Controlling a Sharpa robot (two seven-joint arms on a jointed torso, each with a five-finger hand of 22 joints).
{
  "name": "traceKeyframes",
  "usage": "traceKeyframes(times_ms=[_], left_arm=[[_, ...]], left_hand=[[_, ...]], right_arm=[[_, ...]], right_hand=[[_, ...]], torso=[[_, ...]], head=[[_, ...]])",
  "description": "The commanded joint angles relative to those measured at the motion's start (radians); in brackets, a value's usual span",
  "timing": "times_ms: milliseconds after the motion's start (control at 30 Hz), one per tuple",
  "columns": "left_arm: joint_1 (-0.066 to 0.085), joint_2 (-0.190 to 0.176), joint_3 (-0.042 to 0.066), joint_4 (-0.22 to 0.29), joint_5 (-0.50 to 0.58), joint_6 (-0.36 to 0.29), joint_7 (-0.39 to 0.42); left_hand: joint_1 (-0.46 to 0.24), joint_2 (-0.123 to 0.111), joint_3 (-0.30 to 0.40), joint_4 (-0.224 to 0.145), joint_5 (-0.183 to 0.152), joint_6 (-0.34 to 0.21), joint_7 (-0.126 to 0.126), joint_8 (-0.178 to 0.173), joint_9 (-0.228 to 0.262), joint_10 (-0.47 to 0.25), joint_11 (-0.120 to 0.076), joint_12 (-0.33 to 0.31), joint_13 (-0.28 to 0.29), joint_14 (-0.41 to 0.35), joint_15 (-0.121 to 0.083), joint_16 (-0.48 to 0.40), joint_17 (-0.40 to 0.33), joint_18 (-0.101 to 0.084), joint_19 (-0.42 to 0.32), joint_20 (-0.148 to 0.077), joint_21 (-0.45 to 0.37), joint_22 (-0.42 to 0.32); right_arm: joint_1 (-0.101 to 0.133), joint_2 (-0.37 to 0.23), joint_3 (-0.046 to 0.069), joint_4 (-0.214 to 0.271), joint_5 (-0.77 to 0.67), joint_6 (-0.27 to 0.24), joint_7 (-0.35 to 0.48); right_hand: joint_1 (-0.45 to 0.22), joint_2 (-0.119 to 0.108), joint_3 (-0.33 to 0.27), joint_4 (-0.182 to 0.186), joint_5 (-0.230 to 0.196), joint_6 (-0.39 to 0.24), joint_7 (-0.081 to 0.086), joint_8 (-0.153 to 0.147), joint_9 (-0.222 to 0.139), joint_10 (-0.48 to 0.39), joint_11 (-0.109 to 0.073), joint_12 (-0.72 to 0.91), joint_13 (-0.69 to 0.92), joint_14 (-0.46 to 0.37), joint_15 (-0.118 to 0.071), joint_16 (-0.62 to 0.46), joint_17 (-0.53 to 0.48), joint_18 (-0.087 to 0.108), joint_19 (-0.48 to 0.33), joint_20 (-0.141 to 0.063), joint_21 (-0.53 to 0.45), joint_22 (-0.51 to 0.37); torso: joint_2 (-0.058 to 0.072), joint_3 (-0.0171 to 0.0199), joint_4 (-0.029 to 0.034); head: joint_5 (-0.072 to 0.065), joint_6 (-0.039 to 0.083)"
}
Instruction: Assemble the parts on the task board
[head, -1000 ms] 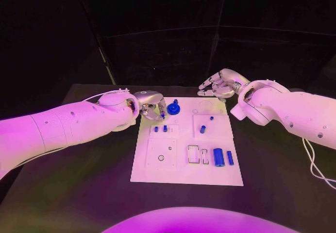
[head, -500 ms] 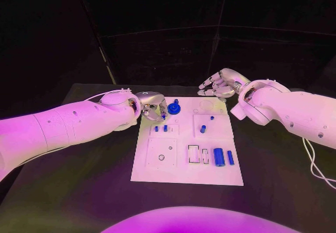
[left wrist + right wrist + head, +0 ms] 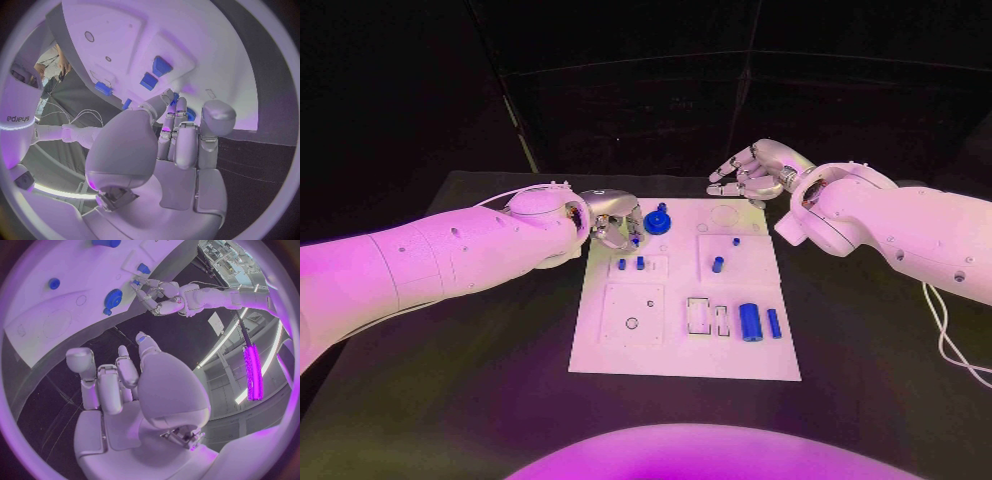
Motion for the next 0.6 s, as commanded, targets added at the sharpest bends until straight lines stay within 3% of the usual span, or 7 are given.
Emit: traceKeyframes(times_ms=[33, 267, 600], left_arm=[[0.000, 0.001, 0.000, 0.000, 0.003, 0.023, -0.012], [-0.001, 0.004, 0.000, -0.004, 0.003, 0.027, -0.013], [-0.002, 0.004, 0.000, -0.006, 0.003, 0.027, -0.016]], left_hand=[[-0.008, -0.001, 0.005, -0.002, -0.004, 0.005, 0.002, -0.006, -0.001, 0.007, 0.001, -0.004, -0.001, 0.027, -0.004, 0.004, -0.002, -0.013, 0.014, -0.003, -0.002, -0.001], [-0.012, -0.003, 0.008, -0.002, -0.005, 0.000, 0.003, -0.012, -0.004, 0.003, 0.003, -0.012, -0.002, 0.026, -0.003, 0.003, -0.003, -0.013, 0.013, -0.003, -0.003, -0.001], [-0.034, -0.026, 0.017, -0.003, -0.005, -0.055, 0.015, -0.054, -0.031, -0.052, 0.021, -0.066, -0.007, 0.021, 0.011, -0.004, -0.020, -0.013, 0.007, 0.007, -0.015, -0.006]], right_arm=[[0.002, 0.000, 0.001, 0.001, 0.000, 0.000, 0.009], [0.002, 0.001, 0.001, 0.001, 0.000, -0.001, 0.009], [0.002, -0.001, 0.001, 0.000, 0.000, -0.002, 0.009]], right_hand=[[0.001, 0.006, 0.001, 0.004, 0.001, -0.006, -0.003, 0.002, -0.001, -0.007, -0.001, -0.002, 0.001, 0.056, -0.005, -0.003, 0.055, 0.015, -0.008, 0.001, -0.004, 0.001], [0.001, 0.006, 0.001, 0.004, 0.001, -0.006, -0.003, 0.002, -0.001, -0.007, -0.001, -0.002, 0.001, 0.056, -0.005, -0.003, 0.055, 0.015, -0.008, 0.001, -0.004, 0.001], [0.001, 0.006, 0.001, 0.004, 0.001, -0.006, -0.003, 0.002, -0.001, -0.007, -0.001, -0.002, 0.001, 0.056, -0.005, -0.003, 0.055, 0.015, -0.008, 0.001, -0.004, 0.001]], torso=[[0.000, -0.0002, 0.0004], [0.000, -0.0001, -0.0001], [0.000, 0.0001, 0.0008]], head=[[0.000, -0.001], [0.000, -0.001], [-0.001, -0.001]])
